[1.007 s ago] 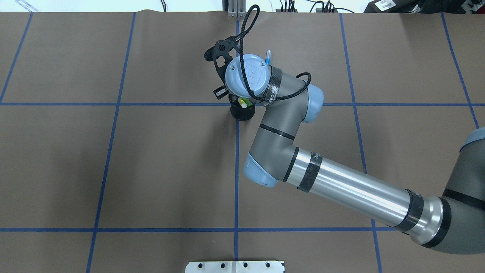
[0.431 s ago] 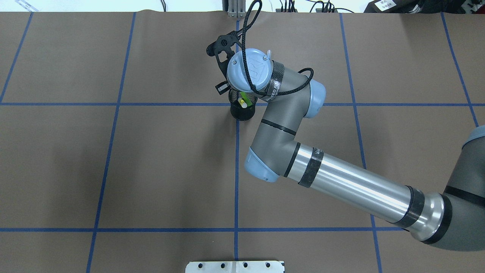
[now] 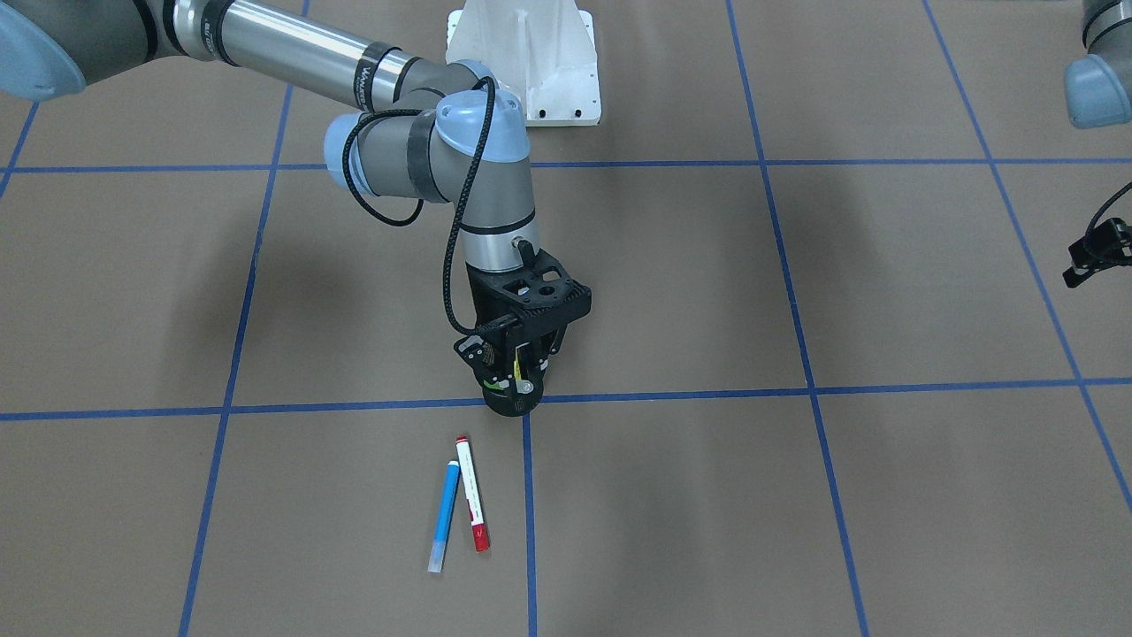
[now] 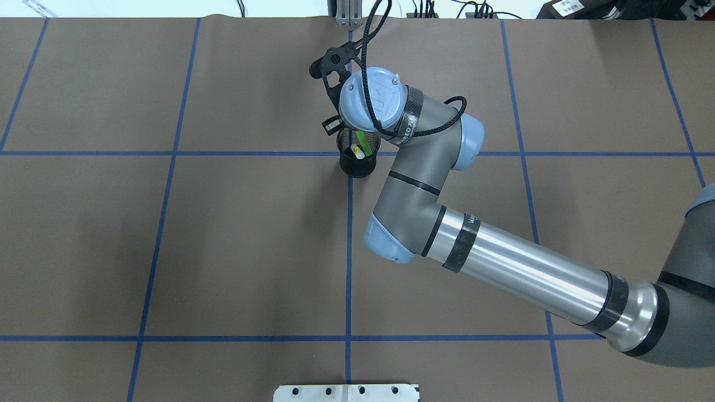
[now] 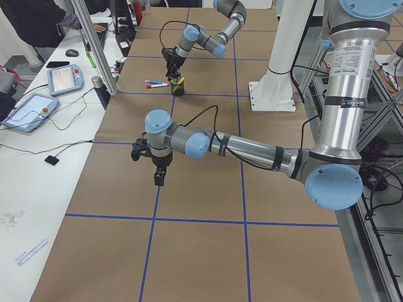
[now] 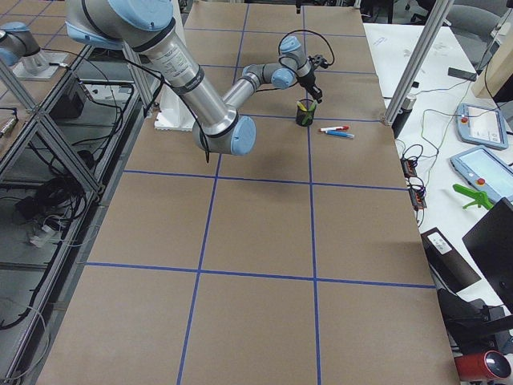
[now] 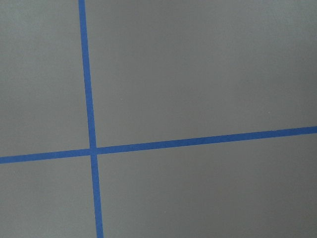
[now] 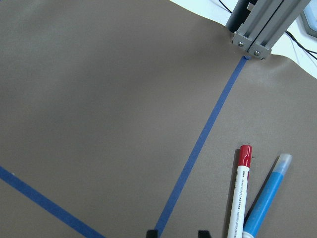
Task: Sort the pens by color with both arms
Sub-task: 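Close the right gripper on the green highlighter in the cup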
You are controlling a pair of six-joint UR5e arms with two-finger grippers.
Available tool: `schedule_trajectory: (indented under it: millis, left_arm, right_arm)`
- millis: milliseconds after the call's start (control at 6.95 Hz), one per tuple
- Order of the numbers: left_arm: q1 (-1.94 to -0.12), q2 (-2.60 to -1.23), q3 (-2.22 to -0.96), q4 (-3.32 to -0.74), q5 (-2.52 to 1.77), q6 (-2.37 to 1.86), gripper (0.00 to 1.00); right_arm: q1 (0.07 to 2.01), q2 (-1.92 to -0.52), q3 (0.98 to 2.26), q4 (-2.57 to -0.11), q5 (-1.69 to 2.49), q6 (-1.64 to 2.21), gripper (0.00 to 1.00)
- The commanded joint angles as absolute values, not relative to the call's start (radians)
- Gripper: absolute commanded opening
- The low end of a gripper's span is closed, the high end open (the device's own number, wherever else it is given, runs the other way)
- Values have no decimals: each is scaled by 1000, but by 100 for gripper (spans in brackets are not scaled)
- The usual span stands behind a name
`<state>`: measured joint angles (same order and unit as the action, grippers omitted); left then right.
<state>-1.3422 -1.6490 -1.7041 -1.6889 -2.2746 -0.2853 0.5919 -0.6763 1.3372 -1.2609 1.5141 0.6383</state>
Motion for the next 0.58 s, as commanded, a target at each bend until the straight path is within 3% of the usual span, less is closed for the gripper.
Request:
schedule_trajectory:
  millis: [0, 288, 431]
  left_arm:
    - [-1342, -1649, -1707, -1689, -2275, -285, 100]
    - [-1341, -1658, -1706, -1689, -2273, -282, 100]
    - [-1341, -1658, -1703, -1687, -2273, -279, 100]
  right_arm:
    - [594, -681, 1338, -1259, 1514, 650, 36]
    - [592, -683, 1344, -1261, 1516, 664, 19]
    - [592, -683, 1348, -1261, 1519, 690, 19]
